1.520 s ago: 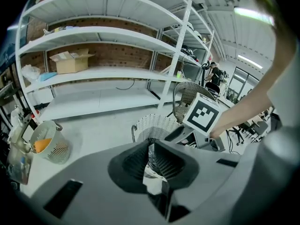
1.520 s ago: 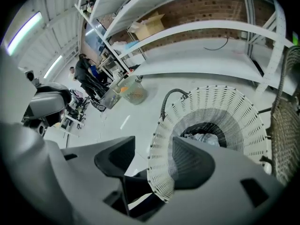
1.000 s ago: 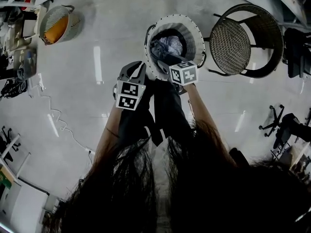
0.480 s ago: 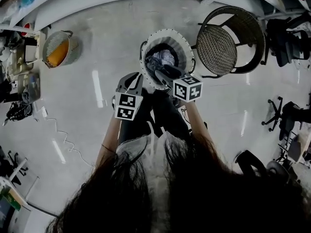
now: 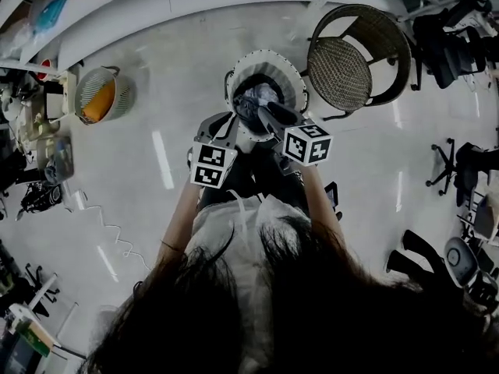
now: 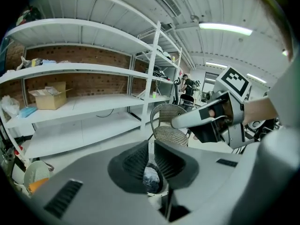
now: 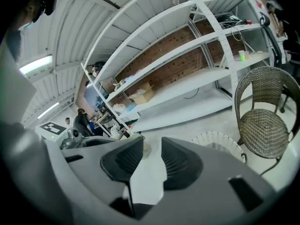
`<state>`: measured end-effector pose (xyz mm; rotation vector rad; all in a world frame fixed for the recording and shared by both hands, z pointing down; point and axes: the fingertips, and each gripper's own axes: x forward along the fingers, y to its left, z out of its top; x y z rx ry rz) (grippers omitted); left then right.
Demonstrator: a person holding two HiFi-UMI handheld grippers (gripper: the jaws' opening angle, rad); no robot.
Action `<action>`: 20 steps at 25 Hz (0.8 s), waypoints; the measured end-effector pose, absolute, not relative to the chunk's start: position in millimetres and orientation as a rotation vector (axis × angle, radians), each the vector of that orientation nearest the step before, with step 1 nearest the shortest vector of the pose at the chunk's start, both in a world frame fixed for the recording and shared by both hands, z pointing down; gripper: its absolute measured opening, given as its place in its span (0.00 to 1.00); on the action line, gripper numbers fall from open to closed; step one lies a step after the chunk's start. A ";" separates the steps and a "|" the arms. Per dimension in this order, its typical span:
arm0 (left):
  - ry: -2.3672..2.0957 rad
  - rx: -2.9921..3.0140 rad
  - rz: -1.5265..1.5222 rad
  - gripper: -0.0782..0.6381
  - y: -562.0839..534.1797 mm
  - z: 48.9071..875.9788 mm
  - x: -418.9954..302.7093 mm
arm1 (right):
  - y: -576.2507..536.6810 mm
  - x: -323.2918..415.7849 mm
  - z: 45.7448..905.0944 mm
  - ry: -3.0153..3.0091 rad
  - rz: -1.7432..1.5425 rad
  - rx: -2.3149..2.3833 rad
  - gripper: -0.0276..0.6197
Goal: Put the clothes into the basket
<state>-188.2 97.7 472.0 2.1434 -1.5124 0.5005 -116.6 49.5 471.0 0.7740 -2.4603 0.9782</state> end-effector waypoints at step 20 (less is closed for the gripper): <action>-1.554 2.183 0.484 0.18 98.5 429.3 -137.7 | 71.1 -61.0 433.1 -2.483 0.922 0.749 0.17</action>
